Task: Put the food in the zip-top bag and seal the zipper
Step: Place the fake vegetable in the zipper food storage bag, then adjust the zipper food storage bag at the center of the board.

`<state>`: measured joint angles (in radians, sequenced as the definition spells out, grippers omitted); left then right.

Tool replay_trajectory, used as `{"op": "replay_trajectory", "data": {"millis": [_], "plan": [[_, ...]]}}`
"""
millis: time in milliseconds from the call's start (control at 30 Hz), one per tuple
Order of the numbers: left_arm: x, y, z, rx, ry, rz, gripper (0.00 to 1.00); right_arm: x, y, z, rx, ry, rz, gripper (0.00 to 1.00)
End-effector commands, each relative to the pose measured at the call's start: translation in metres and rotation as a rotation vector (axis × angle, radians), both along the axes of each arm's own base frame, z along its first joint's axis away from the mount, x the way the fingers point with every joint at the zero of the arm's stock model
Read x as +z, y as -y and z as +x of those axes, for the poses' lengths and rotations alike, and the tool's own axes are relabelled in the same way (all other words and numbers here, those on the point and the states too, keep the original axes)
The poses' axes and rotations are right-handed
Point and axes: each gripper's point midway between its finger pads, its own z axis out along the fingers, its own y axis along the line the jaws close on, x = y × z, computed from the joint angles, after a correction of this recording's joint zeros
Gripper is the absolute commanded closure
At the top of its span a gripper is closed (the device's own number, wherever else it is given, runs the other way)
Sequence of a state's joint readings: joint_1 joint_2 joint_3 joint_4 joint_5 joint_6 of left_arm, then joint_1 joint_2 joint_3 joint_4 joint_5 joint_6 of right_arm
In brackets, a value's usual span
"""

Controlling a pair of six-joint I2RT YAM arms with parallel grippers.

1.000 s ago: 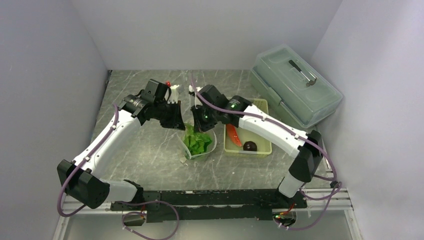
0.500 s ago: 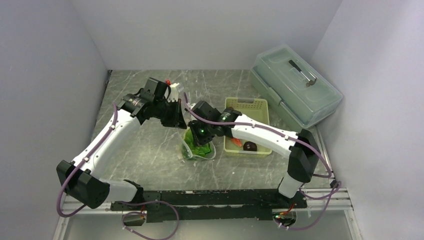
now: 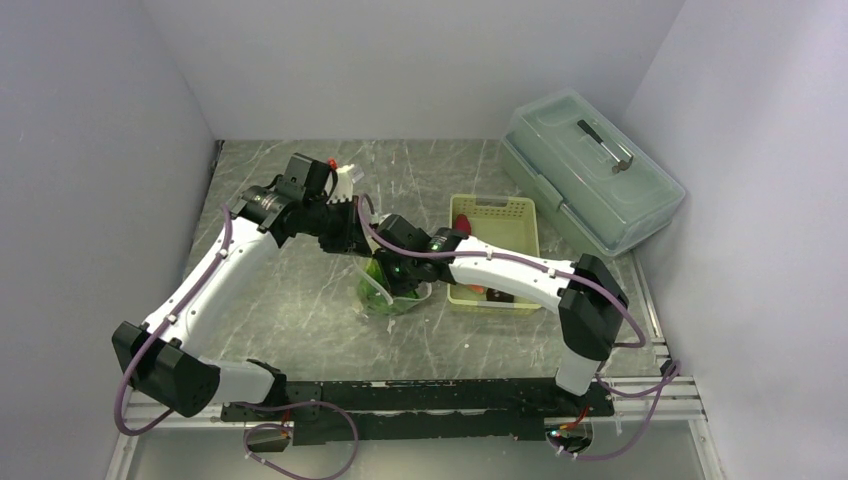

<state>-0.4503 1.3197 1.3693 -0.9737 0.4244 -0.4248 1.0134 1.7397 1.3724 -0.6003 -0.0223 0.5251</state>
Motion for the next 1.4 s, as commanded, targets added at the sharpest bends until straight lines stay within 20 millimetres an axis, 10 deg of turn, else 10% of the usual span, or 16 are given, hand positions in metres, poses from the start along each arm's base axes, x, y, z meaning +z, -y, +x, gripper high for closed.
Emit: {"op": "replay_trajectory", "data": {"millis": [0, 367, 600, 867, 1367], "plan": [[0.037, 0.017, 0.0, -0.043, 0.061, -0.123, 1.0, 0.003, 0.016, 0.009, -0.067, 0.055, -0.058, 1.0], [0.03, 0.009, -0.001, -0.026, 0.06, -0.081, 1.0, 0.108, 0.016, 0.022, -0.104, 0.213, 0.11, 0.92], [0.029, 0.008, 0.001, -0.024, 0.06, -0.075, 1.0, 0.137, 0.037, 0.024, -0.142, 0.282, 0.103, 0.71], [0.028, 0.008, 0.002, -0.021, 0.056, -0.073, 1.0, 0.121, 0.072, 0.022, -0.23, 0.294, 0.046, 0.48], [0.027, 0.006, 0.002, -0.017, 0.054, -0.071, 1.0, 0.063, 0.083, 0.017, -0.322, 0.153, 0.11, 0.46]]}}
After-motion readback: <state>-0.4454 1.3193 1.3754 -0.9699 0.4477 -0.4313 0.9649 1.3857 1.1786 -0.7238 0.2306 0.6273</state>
